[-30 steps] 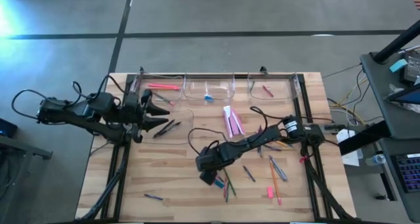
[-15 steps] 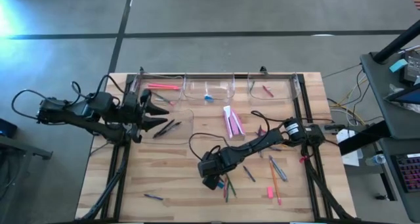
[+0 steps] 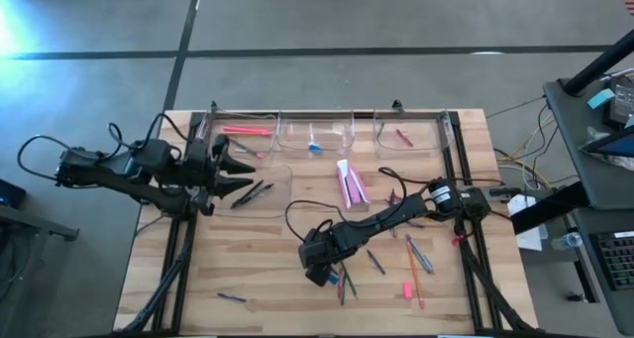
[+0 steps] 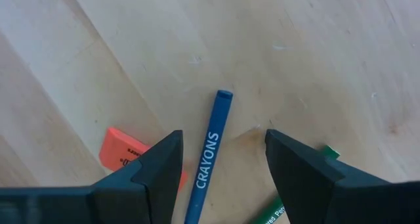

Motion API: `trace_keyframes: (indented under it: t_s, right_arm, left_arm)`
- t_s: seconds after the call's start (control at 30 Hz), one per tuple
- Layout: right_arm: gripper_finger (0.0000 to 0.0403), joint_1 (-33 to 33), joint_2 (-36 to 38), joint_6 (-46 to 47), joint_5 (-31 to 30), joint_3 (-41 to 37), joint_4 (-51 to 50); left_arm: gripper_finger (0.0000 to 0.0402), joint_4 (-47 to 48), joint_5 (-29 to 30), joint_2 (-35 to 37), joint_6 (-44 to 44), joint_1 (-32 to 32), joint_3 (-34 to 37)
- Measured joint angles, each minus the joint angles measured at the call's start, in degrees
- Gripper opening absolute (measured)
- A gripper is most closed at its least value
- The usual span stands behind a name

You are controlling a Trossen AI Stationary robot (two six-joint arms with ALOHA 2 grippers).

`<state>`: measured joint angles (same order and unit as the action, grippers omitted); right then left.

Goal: Sort crayons/erasers/pens/pencils in bins
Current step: Put the blue crayon into the top right transparent bin

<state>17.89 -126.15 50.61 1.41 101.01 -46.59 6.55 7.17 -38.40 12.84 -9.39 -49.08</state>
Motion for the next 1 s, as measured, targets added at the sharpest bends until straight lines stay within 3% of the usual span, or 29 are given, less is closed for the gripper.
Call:
trace_keyframes:
  t_s: [0.37,0.67,1.0]
  right_arm:
    - [0.0203,0.00,-0.02,2.10,-1.14,-0.07,0.00]
    - [0.0116,-0.04,-0.02,2.35,-1.74,-0.15,0.07]
    - [0.0100,-0.46,0.42,2.86,-1.36,-0.22,2.70]
  left_arm:
    - [0.0119,0.00,0.04,-0.08,0.11,0.00,0.00]
    - [0.0119,0.00,0.10,-0.09,0.20,0.00,0.00]
    - [0.0119,-0.02,0.25,-0.29,0.24,-0.04,0.00]
